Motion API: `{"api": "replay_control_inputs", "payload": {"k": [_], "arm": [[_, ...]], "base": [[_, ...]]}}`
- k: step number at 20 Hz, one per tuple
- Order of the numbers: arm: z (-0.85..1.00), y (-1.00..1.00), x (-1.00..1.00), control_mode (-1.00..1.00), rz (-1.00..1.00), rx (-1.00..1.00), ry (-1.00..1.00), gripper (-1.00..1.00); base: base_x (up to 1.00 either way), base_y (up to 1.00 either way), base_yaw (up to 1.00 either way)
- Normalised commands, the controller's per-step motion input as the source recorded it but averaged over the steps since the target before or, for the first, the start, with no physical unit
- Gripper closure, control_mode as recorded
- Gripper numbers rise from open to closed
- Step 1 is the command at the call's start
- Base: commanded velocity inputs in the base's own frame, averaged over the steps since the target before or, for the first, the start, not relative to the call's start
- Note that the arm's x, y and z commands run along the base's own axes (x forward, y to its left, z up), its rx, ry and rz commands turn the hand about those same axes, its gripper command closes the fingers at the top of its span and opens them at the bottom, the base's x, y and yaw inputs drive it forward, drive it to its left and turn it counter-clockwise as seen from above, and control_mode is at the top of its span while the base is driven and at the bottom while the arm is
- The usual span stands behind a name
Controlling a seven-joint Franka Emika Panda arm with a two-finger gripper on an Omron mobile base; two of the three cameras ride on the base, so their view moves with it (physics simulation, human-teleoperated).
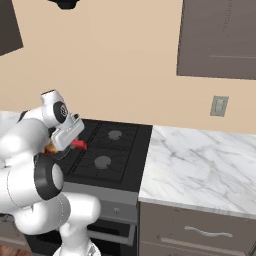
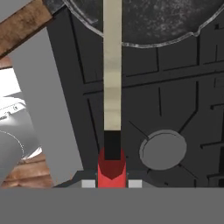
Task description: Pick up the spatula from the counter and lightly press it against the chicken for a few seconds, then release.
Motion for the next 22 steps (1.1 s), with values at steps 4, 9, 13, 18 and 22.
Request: {"api": "replay_control_inputs", "payload": {"k": [4,9,13,18,22], "arm": [[-0.15,0.11,0.28,-1.0,0.0,0.0,0.0,1.0],[-0.21,0.13,0.2,-1.0,0.0,-0.01,0.0,1.0],[-0.18,0.09,0.26,-1.0,0.0,0.0,0.03,1.0],[-0.09,0.09,0.25,-1.0,0.0,0.0,0.0,1.0],[-0.14,0.1,0.26,-1.0,0.0,0.0,0.0,1.0]], "base": [[0.0,0.0,0.0],[0.0,0.0,0.0],[0.0,0.0,0.0],[0.0,0.0,0.0],[0.0,0.0,0.0]]}}
